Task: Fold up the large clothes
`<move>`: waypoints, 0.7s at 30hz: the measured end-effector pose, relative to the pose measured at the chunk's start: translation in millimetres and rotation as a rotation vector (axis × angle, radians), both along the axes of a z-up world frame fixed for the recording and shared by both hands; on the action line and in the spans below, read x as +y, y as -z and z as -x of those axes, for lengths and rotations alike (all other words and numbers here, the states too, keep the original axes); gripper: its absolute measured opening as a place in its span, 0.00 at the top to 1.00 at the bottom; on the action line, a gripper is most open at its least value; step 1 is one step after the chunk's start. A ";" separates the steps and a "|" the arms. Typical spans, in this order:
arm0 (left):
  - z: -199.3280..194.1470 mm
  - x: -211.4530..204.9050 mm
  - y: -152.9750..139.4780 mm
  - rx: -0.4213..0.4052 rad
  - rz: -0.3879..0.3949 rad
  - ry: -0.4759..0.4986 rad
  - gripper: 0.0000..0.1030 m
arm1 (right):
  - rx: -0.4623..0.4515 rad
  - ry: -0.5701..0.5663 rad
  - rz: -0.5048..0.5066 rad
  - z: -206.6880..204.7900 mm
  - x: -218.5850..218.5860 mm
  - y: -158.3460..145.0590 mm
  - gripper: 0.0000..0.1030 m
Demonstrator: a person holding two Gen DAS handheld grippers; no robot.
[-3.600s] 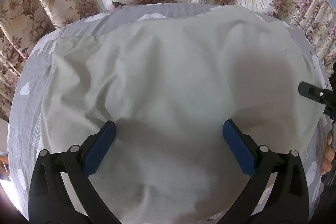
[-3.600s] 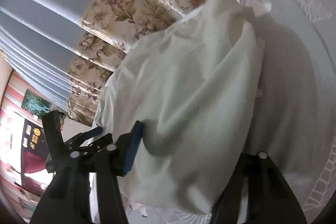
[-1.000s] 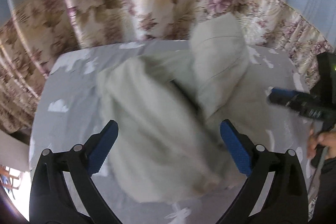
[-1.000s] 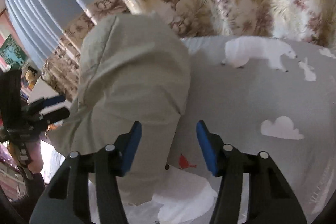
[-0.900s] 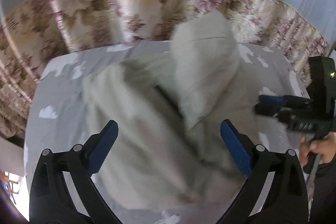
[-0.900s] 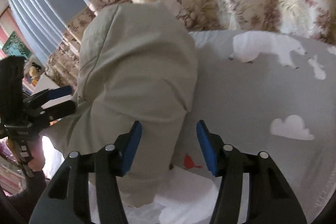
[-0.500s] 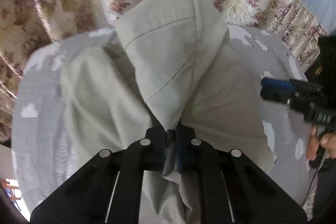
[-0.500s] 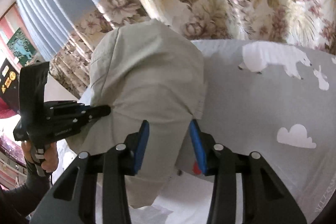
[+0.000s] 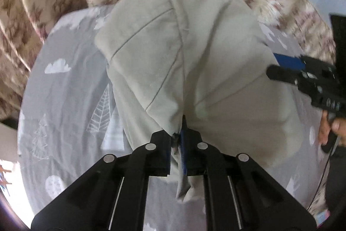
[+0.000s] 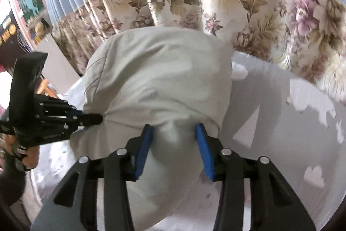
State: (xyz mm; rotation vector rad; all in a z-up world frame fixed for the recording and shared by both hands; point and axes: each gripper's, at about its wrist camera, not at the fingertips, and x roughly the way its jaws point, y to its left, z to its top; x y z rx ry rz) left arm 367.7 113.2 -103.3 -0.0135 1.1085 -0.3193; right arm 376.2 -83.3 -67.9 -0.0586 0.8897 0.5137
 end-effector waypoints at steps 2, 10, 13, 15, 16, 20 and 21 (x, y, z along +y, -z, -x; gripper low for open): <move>-15.8 1.6 5.8 -0.024 -0.046 -0.027 0.91 | -0.005 -0.002 0.009 -12.3 7.4 3.3 0.53; -14.9 24.6 31.7 0.018 0.034 -0.074 0.88 | -0.037 -0.052 0.074 -15.6 17.1 20.0 0.51; 4.5 17.2 34.9 -0.006 0.020 -0.068 0.88 | -0.029 -0.042 0.048 -14.5 10.0 22.5 0.51; 2.3 10.6 31.9 -0.022 -0.026 -0.084 0.88 | -0.039 -0.042 0.050 -13.1 12.6 14.6 0.49; 3.2 5.9 27.8 -0.035 -0.050 -0.086 0.88 | -0.045 -0.042 0.045 -9.7 12.3 10.3 0.49; 17.6 2.4 5.2 -0.112 -0.133 -0.101 0.52 | -0.061 -0.046 -0.032 19.2 -2.9 -13.1 0.49; 20.9 4.6 -0.3 -0.121 -0.137 -0.111 0.41 | -0.059 -0.045 -0.052 28.6 -8.3 -18.3 0.48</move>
